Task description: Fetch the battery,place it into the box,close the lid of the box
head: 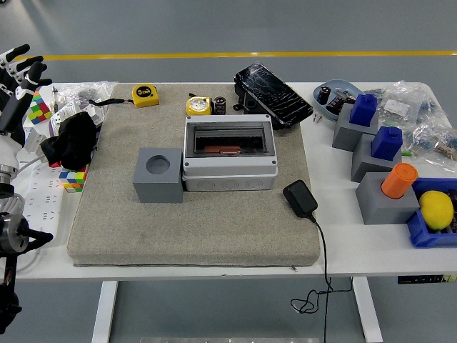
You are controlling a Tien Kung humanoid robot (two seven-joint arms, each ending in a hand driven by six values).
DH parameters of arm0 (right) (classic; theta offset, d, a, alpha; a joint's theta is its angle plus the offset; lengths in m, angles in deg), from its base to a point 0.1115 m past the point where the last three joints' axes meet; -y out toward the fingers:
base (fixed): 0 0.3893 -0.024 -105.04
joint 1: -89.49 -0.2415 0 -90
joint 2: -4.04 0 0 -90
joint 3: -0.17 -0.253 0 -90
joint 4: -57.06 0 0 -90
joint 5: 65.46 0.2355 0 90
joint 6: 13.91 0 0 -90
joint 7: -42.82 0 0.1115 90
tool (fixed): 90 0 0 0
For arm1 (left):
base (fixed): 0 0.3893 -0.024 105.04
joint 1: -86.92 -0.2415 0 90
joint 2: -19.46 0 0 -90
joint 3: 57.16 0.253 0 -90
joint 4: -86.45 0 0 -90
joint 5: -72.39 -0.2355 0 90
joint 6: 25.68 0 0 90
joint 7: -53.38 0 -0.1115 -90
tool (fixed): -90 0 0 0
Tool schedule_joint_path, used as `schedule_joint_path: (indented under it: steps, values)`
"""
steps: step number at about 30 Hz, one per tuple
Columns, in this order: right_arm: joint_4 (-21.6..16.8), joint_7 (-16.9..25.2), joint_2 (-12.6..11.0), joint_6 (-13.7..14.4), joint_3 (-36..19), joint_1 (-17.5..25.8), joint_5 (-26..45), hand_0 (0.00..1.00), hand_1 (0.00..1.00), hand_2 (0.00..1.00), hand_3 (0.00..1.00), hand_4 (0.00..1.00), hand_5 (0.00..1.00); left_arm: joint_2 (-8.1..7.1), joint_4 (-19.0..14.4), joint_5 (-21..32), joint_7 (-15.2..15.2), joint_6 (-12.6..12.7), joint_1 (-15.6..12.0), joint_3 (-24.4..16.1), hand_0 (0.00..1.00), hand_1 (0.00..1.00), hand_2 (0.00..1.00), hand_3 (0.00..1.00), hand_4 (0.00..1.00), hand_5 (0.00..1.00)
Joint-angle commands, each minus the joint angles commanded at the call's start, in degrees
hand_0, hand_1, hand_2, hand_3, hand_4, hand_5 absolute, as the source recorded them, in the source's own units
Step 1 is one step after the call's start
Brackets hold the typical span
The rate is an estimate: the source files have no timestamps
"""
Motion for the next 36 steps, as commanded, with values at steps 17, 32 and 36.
schedule_joint_path:
  steps: [17,32,36]
  values:
    - [0.0,-0.2,0.0,-0.1,-0.2,0.0,-0.2,0.647,0.646,0.673,0.584,0.998,0.559,0.21,0.2,-0.3,1.4,-0.7,-0.1,0.4,0.514,0.658,0.649,0.718,0.998,0.452]
    - [0.0,-0.3,0.0,-0.2,-0.3,-0.1,-0.2,0.65,0.646,0.673,0.584,0.998,0.559,0.27,0.1,-0.3,2.0,-1.0,-0.2,1.0,0.516,0.659,0.651,0.719,0.998,0.459]
    - [0.0,-0.3,0.0,-0.2,-0.3,-0.1,-0.2,0.648,0.646,0.673,0.584,0.998,0.559,0.28,0.1,-0.3,2.1,-1.1,-0.2,1.1,0.517,0.66,0.652,0.719,0.998,0.464]
